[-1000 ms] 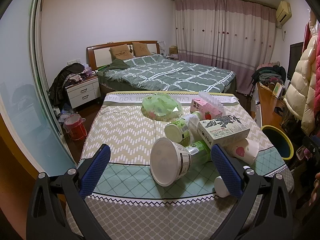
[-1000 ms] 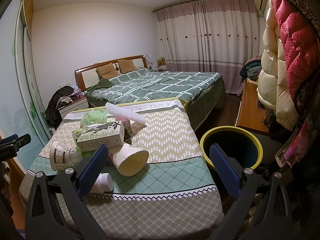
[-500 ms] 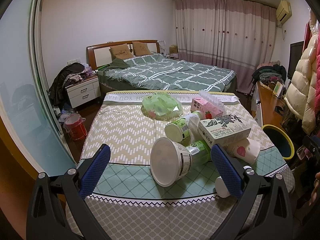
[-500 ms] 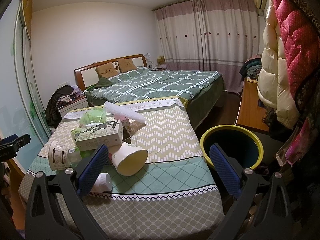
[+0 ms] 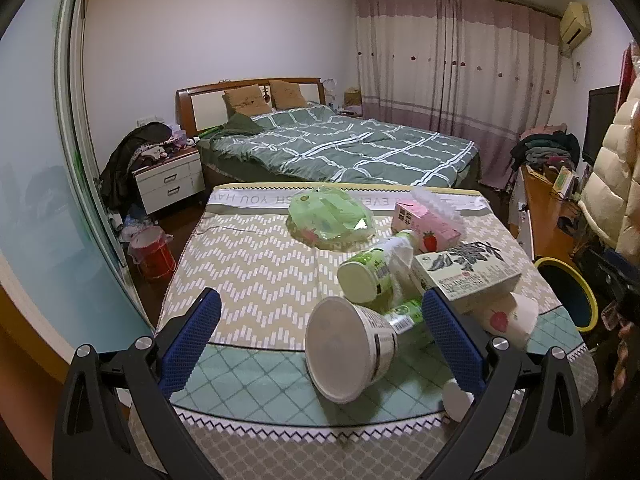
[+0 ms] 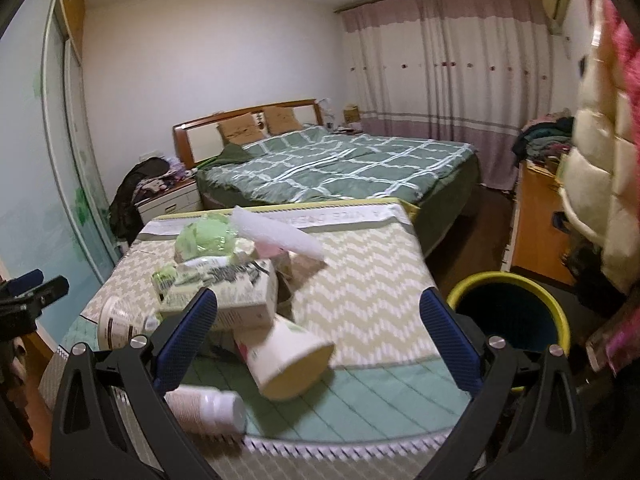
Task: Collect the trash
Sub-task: 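Grasp the white plastic mesh sleeve with the right gripper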
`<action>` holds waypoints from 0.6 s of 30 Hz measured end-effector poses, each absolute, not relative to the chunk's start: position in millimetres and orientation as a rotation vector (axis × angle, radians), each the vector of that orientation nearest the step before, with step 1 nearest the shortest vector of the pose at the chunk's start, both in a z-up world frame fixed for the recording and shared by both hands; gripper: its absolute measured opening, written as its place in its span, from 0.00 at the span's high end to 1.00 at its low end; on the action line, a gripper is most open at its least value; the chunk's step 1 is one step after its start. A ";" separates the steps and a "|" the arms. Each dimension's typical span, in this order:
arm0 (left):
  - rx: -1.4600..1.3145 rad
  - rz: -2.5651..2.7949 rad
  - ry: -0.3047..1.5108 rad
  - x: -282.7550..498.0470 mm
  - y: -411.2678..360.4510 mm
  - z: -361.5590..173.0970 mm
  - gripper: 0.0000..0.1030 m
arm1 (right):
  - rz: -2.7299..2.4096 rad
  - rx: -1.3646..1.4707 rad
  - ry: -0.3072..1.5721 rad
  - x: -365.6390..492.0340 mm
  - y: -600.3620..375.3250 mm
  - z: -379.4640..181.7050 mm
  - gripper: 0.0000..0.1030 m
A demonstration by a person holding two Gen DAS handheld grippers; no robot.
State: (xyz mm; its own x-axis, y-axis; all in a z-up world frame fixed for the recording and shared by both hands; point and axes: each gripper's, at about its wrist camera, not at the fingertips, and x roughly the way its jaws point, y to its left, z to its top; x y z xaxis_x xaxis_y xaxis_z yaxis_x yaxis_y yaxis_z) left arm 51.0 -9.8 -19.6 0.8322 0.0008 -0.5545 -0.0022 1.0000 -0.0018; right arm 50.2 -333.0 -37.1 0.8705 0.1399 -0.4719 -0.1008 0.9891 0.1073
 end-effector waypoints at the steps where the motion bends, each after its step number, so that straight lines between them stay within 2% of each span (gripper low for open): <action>1: -0.002 0.004 0.590 54.2 -9.7 -20.2 0.04 | 0.142 0.078 0.501 58.2 -329.4 -36.0 0.06; 4: -0.007 0.014 0.594 65.9 -7.9 -22.0 0.04 | 0.189 0.047 0.516 90.5 -315.7 -33.7 0.06; 8: -0.006 0.024 0.602 81.2 -6.8 -24.9 0.04 | 0.236 0.007 0.569 136.9 -299.1 -39.6 0.15; 18: -0.005 0.022 0.621 109.7 -7.6 -34.7 0.04 | 0.263 -0.168 0.672 207.1 -251.5 -55.0 0.25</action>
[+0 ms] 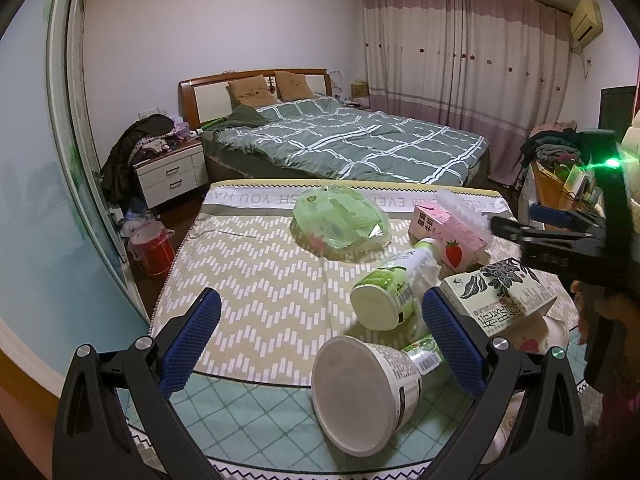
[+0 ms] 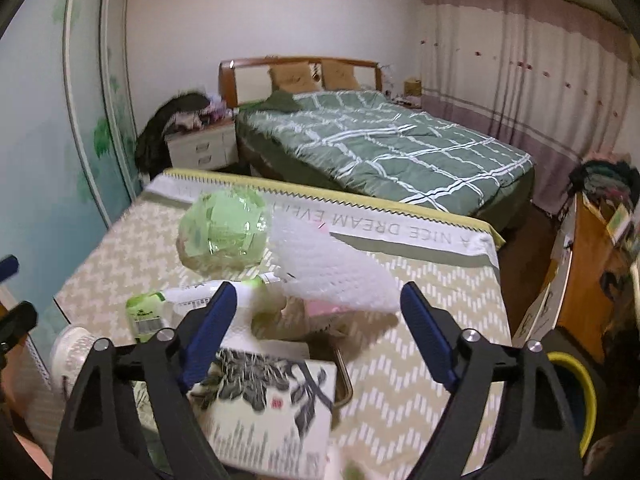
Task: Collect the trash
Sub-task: 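Grasp the white plastic mesh sleeve with the right gripper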
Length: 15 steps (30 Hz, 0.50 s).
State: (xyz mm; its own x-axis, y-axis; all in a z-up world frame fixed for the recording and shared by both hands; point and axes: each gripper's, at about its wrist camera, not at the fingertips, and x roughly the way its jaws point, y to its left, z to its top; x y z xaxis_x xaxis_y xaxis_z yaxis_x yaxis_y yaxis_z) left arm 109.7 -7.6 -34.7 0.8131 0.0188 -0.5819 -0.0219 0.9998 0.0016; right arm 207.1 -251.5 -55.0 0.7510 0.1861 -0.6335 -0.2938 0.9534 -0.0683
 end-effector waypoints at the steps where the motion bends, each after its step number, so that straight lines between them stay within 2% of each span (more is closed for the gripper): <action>1: -0.006 0.019 0.623 111.5 -7.7 -36.1 0.04 | 0.262 -0.187 0.687 213.4 -247.3 -56.9 0.26; 3: -0.006 0.011 0.631 114.8 -8.7 -39.3 0.04 | 0.249 -0.226 0.718 225.0 -239.2 -62.1 0.30; 7: -0.004 -0.003 0.639 118.0 -10.4 -42.8 0.04 | 0.242 -0.283 0.767 239.6 -230.5 -71.7 0.31; 10: -0.010 -0.011 0.640 119.9 -10.4 -44.2 0.04 | 0.218 -0.312 0.789 250.7 -227.2 -77.0 0.40; 13: -0.013 -0.021 0.645 122.6 -11.1 -46.3 0.04 | 0.213 -0.316 0.806 257.6 -229.7 -80.3 0.56; 15: -0.010 -0.024 0.648 123.6 -12.2 -47.1 0.04 | 0.209 -0.314 0.810 260.1 -232.3 -82.0 0.73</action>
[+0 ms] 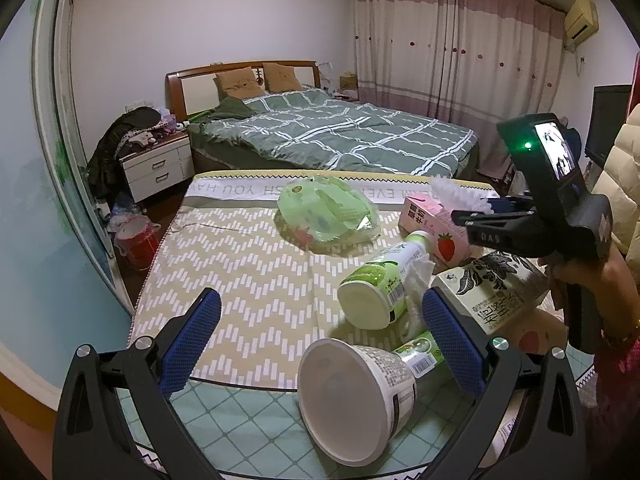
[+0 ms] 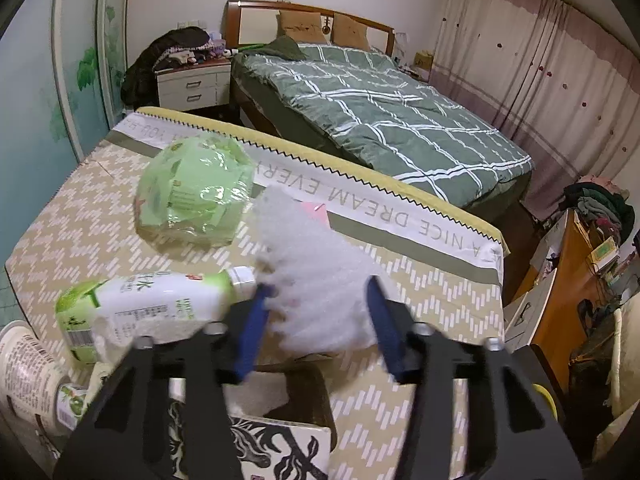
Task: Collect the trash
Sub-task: 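Grasp the white plastic mesh sleeve with the right gripper, then carry the mesh sleeve to the yellow bin and release it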
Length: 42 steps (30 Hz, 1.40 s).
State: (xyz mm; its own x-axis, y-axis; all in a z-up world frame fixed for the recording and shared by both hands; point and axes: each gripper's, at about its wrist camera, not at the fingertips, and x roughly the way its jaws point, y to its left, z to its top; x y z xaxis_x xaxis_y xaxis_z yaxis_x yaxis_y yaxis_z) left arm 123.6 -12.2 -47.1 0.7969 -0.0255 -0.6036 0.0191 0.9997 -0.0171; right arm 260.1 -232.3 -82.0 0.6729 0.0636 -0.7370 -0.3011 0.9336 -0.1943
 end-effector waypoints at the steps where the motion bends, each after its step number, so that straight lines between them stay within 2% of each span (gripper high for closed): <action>1: -0.010 -0.026 0.650 122.5 -11.8 -47.1 0.04 | 0.210 -0.310 0.807 260.2 -233.6 -82.0 0.76; 2: -0.010 -0.028 0.653 123.0 -12.0 -47.6 0.04 | 0.211 -0.300 0.799 259.7 -235.9 -80.9 0.85; 3: -0.011 -0.030 0.655 123.3 -12.0 -48.1 0.04 | 0.208 -0.291 0.787 258.6 -239.0 -78.9 0.88; 5: -0.013 -0.035 0.659 124.0 -13.0 -48.6 0.04 | 0.206 -0.271 0.763 255.2 -245.4 -74.2 0.89; 16: 0.011 -0.103 0.636 116.5 -33.0 -40.5 0.04 | 0.165 -0.073 0.633 211.0 -316.7 -35.2 0.90; 24: 0.043 -0.213 0.616 96.2 -66.2 -32.8 0.04 | -0.007 0.076 0.554 150.1 -403.0 -30.2 0.90; 29: 0.053 -0.317 0.626 81.1 -91.9 -33.0 0.04 | -0.194 0.140 0.559 120.8 -467.5 -46.7 0.89; 37: 0.092 -0.381 0.693 56.7 -132.2 -48.0 0.04 | -0.369 0.178 0.650 119.1 -531.5 -93.7 0.88; 42: 0.092 -0.343 0.749 47.0 -146.7 -60.5 0.04 | -0.385 0.206 0.669 119.7 -549.8 -110.7 0.68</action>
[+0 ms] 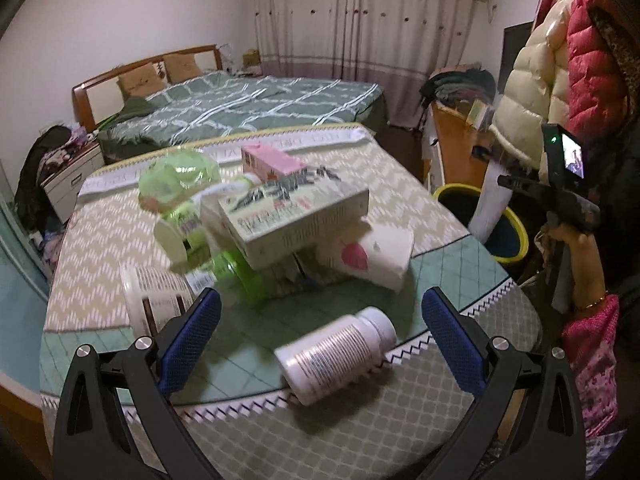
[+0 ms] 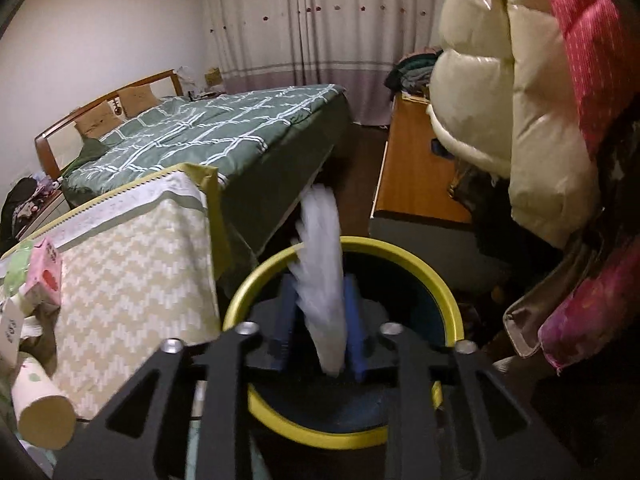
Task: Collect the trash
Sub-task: 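Carry the mesh sleeve to the yellow bin and release it, then grasp the white pill bottle with the left gripper and lift it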
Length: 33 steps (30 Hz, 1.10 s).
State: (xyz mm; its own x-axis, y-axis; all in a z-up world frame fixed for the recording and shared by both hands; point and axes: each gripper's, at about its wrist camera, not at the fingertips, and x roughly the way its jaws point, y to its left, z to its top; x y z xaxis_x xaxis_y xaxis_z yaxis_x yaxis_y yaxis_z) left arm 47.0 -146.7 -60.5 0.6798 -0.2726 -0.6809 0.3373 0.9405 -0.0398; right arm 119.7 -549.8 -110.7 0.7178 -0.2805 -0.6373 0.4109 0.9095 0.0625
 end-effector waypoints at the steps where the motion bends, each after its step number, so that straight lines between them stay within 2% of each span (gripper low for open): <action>1: 0.091 -0.331 0.756 45.8 -147.1 -61.7 0.04 | -0.380 0.209 0.667 118.0 -548.1 -110.8 0.67; 5: 0.091 -0.291 0.793 44.8 -154.8 -70.4 0.04 | -0.353 0.217 0.651 109.9 -544.5 -110.2 0.59; 17: 0.048 -0.184 0.923 62.9 -164.2 -105.2 0.04 | -0.302 0.224 0.613 92.4 -535.9 -102.4 0.58; 28: 0.046 -0.158 0.952 79.9 -170.1 -129.0 0.04 | -0.285 0.236 0.618 92.6 -536.1 -104.8 0.57; 30: 0.045 -0.173 0.948 78.8 -169.1 -130.6 0.12 | -0.280 0.238 0.619 92.6 -535.8 -106.4 0.58; 33: 0.049 -0.201 0.944 78.4 -169.6 -131.3 0.12 | -0.276 0.236 0.622 92.4 -534.0 -107.0 0.58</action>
State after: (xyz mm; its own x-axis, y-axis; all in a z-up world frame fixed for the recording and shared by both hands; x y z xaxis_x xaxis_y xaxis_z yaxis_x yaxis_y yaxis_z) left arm 78.4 -169.6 -131.3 0.5691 -0.1503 -0.8084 0.1927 0.9802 -0.0466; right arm 92.4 -534.0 -107.0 0.7782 -0.1822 -0.6010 0.3229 0.9369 0.1342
